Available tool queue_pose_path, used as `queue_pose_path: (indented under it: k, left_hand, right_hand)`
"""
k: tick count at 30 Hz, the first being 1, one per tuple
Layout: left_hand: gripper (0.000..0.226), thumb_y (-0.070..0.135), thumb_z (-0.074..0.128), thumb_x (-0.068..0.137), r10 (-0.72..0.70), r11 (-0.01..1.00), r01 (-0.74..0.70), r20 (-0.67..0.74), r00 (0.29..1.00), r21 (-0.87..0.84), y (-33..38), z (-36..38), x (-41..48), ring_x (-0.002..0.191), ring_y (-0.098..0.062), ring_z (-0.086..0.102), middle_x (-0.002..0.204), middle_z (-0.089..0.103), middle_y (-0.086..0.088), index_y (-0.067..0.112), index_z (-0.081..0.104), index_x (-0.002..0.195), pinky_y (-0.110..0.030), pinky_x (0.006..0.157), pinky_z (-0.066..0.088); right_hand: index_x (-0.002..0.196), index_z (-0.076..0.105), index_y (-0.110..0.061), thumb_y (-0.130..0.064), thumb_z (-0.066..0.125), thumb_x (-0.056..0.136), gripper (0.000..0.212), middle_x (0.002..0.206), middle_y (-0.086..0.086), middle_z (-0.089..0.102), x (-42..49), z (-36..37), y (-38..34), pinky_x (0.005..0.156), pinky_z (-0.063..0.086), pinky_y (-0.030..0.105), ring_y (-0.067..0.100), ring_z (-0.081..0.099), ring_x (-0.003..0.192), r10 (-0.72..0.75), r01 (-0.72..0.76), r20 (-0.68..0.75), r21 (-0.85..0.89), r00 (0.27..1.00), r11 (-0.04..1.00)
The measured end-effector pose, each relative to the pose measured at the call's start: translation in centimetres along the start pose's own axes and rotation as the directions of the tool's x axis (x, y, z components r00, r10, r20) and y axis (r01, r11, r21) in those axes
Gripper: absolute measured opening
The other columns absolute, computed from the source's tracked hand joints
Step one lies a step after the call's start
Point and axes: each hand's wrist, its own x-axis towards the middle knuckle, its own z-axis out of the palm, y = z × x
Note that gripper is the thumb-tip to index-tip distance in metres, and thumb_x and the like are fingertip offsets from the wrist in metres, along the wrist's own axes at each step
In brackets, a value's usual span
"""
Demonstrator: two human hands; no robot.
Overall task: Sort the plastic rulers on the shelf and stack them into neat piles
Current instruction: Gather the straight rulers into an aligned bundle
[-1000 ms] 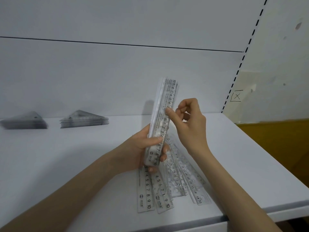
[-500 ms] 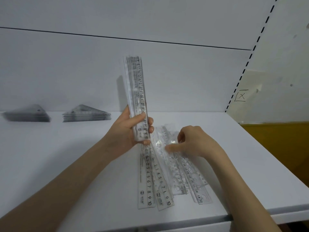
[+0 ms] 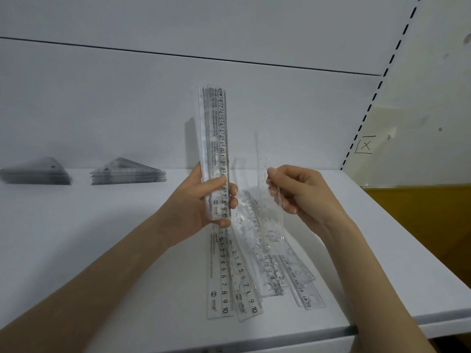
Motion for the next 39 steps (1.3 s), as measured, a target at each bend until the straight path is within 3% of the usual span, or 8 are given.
queue_pose_path:
  k: [9, 16, 20, 22, 25, 27, 34, 39]
  left_hand:
    - [0.030, 0.016, 0.050, 0.090, -0.053, 0.999, 0.053, 0.088, 0.995, 0.006, -0.4, 0.4, -0.1, 0.068, -0.022, 0.055, 0.085, 0.056, -0.011, 0.033, 0.048, 0.115, -0.030, 0.049, 0.041]
    - [0.027, 0.017, 0.051, 0.090, -0.069, 0.998, 0.069, 0.128, 0.989, 0.008, -0.7, 0.8, -0.2, 0.068, -0.023, 0.054, 0.085, 0.055, -0.011, 0.034, 0.051, 0.111, -0.029, 0.047, 0.042]
    - [0.028, 0.018, 0.052, 0.089, -0.073, 0.997, 0.072, 0.127, 0.989, 0.012, -0.8, 0.8, -0.2, 0.067, -0.023, 0.055, 0.084, 0.056, -0.011, 0.033, 0.050, 0.112, -0.030, 0.049, 0.042]
    - [0.032, 0.021, 0.053, 0.088, -0.070, 0.997, 0.066, 0.111, 0.991, 0.038, -0.8, 0.8, -0.2, 0.067, -0.022, 0.056, 0.084, 0.057, -0.009, 0.030, 0.050, 0.119, -0.032, 0.056, 0.043]
    - [0.036, 0.031, 0.053, 0.090, -0.084, 0.996, 0.079, 0.126, 0.988, 0.045, -0.8, 1.0, -0.3, 0.068, -0.022, 0.056, 0.085, 0.057, -0.009, 0.028, 0.050, 0.125, -0.034, 0.061, 0.042]
    - [0.034, 0.037, 0.051, 0.091, -0.099, 0.994, 0.093, 0.139, 0.985, 0.048, -0.8, 1.2, -0.3, 0.068, -0.023, 0.055, 0.085, 0.056, -0.011, 0.028, 0.051, 0.123, -0.031, 0.053, 0.045]
    - [0.046, 0.021, 0.057, 0.087, -0.072, 0.994, 0.056, 0.168, 0.983, 0.098, -1.2, 1.2, -0.3, 0.072, -0.021, 0.055, 0.087, 0.053, -0.012, 0.028, 0.045, 0.131, -0.030, 0.049, 0.045]
    - [0.061, 0.000, 0.062, 0.080, -0.055, 0.993, 0.034, 0.195, 0.979, 0.111, -1.1, 0.8, -0.4, 0.078, -0.022, 0.056, 0.092, 0.056, -0.010, 0.027, 0.043, 0.132, -0.031, 0.051, 0.048]
  right_hand:
    - [0.070, 0.054, -0.003, -0.018, 0.057, 0.093, 0.028, 0.058, 0.006, 0.051, -0.4, 0.4, -0.6, 0.037, 0.032, 0.017, 0.010, 0.040, 0.037, -0.117, 0.119, -0.021, 0.109, 0.993, 0.987]
    - [0.051, 0.041, -0.017, -0.002, 0.055, 0.085, 0.039, 0.082, 0.019, 0.070, -0.1, 0.6, -0.5, 0.031, 0.024, 0.017, 0.012, 0.032, 0.031, -0.121, 0.145, -0.089, 0.355, 0.989, 0.924]
    - [0.062, 0.046, -0.011, -0.027, 0.079, 0.068, 0.036, 0.070, 0.008, 0.062, 0.2, 0.8, -0.2, 0.041, 0.031, 0.011, 0.005, 0.036, 0.037, -0.165, 0.164, -0.034, 0.414, 0.986, 0.895]
    - [0.063, 0.059, -0.012, -0.038, 0.067, 0.070, 0.028, 0.072, 0.005, 0.060, 0.2, 1.0, -0.1, 0.042, 0.036, 0.011, 0.005, 0.043, 0.044, -0.167, 0.153, -0.002, 0.405, 0.986, 0.901]
    - [0.081, 0.063, -0.006, -0.009, 0.063, 0.081, 0.002, 0.080, 0.009, 0.060, 0.0, 1.2, 0.1, 0.048, 0.043, 0.015, 0.010, 0.051, 0.052, -0.216, 0.197, 0.047, 0.260, 0.975, 0.945]
    - [0.092, 0.061, -0.007, 0.007, 0.063, 0.082, 0.017, 0.083, 0.011, 0.063, 0.0, 1.5, 0.5, 0.050, 0.044, 0.021, 0.015, 0.052, 0.053, -0.263, 0.258, 0.028, 0.118, 0.964, 0.959]
    - [0.106, 0.061, -0.007, 0.007, 0.064, 0.083, 0.027, 0.076, 0.003, 0.065, 0.1, 2.4, 0.4, 0.051, 0.048, 0.021, 0.012, 0.055, 0.051, -0.272, 0.294, -0.167, 0.124, 0.948, 0.948]
    - [0.094, 0.065, -0.005, 0.005, 0.061, 0.085, 0.014, 0.068, 0.002, 0.060, 0.4, 2.4, 0.4, 0.049, 0.045, 0.014, 0.007, 0.052, 0.052, -0.161, 0.219, -0.222, 0.272, 0.962, 0.937]
